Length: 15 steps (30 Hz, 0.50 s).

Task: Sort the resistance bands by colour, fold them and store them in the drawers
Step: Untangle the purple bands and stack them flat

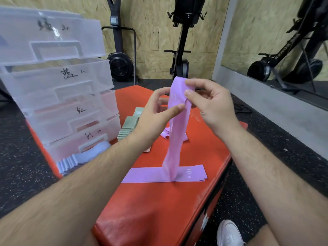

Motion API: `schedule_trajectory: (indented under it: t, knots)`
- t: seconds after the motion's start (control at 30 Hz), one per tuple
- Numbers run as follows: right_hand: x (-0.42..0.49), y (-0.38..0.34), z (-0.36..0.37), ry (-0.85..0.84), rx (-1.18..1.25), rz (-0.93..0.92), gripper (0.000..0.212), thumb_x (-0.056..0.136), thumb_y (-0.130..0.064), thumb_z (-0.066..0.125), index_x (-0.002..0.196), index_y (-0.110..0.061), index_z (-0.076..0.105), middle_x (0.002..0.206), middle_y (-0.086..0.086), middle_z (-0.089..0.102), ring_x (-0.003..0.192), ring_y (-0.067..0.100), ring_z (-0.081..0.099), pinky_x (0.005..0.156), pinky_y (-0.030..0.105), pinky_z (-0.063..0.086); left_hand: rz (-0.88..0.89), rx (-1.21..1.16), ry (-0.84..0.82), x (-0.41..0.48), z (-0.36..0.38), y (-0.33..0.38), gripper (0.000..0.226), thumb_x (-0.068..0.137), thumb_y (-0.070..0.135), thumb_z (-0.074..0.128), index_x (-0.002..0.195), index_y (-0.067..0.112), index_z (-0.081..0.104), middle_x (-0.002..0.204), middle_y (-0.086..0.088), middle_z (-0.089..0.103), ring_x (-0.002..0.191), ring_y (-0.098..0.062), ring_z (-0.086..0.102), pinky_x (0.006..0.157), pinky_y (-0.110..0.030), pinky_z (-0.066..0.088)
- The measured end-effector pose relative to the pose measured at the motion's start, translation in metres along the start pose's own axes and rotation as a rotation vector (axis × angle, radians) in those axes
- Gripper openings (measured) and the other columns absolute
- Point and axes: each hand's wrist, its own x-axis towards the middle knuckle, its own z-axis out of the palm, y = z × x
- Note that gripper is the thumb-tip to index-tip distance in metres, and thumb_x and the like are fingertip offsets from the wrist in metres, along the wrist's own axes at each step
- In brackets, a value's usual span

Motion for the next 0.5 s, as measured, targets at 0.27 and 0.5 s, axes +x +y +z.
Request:
schedule_trajectory:
  t: [0.27, 0.5]
  knots:
    - [-0.006, 0.004, -0.001, 0.010, -0.053, 0.040, 0.027, 0.091, -0.006, 0.066, 0.108, -0.026, 0.074, 0.097, -0.009, 0.073, 0.078, 0.010, 0.063, 0.078, 0.034, 0.055, -0.051, 0.012, 0.037, -0.007, -0.005, 0.007, 0.005, 0.089, 0.013, 0.072, 0.088, 0.015, 0.068, 0.079, 0.000, 0.067, 0.067, -0.007, 0.060, 0.061, -0.017, 0.047]
    - [-0.008, 0.004, 0.005, -0.014, -0.052, 0.060, 0.027, 0.092, -0.007, 0.065, 0.106, -0.029, 0.073, 0.096, -0.004, 0.068, 0.076, 0.011, 0.062, 0.075, 0.036, 0.055, -0.030, 0.050, 0.079, -0.011, -0.015, 0.009, 0.005, 0.088, 0.022, 0.075, 0.085, 0.019, 0.072, 0.084, 0.002, 0.072, 0.075, -0.009, 0.062, 0.068, -0.023, 0.048]
